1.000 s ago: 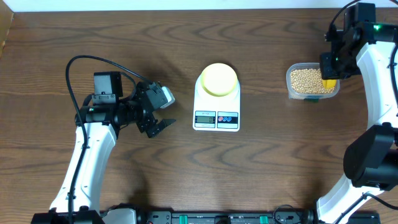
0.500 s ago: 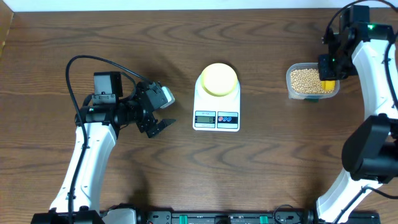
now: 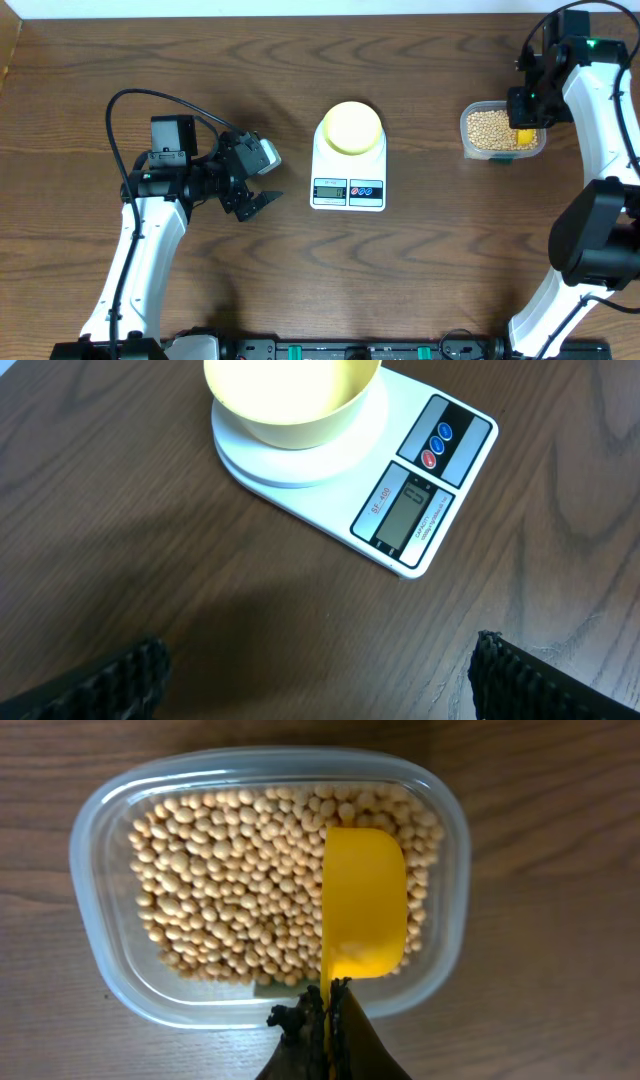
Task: Scoop item into bowl and weigh 50g on scale
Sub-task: 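Drag the scoop through the soybeans toward the right to fill it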
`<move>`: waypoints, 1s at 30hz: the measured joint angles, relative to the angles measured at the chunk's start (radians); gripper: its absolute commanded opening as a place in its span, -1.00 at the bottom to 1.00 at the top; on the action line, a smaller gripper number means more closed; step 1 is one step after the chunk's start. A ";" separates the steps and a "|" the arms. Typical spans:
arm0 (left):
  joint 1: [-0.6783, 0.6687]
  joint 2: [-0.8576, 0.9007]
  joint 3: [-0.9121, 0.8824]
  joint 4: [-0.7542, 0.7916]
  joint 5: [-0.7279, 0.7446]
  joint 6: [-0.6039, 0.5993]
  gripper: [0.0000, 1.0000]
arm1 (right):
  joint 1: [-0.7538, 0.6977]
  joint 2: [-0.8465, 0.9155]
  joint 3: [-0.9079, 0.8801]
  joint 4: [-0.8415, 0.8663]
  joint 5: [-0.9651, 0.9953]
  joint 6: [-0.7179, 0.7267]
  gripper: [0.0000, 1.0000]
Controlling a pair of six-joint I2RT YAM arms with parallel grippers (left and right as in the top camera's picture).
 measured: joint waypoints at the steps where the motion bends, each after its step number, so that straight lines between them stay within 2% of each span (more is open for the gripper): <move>1: 0.000 0.000 0.000 0.000 0.000 0.000 0.95 | 0.000 0.003 0.000 0.003 -0.008 0.000 -0.98; 14: 0.000 0.000 0.000 0.000 0.000 0.000 0.95 | -0.002 0.035 0.000 0.029 -0.135 0.004 -0.98; 30: 0.000 0.000 0.000 0.000 0.000 0.000 0.95 | -0.070 0.083 0.000 0.019 -0.338 0.003 -0.98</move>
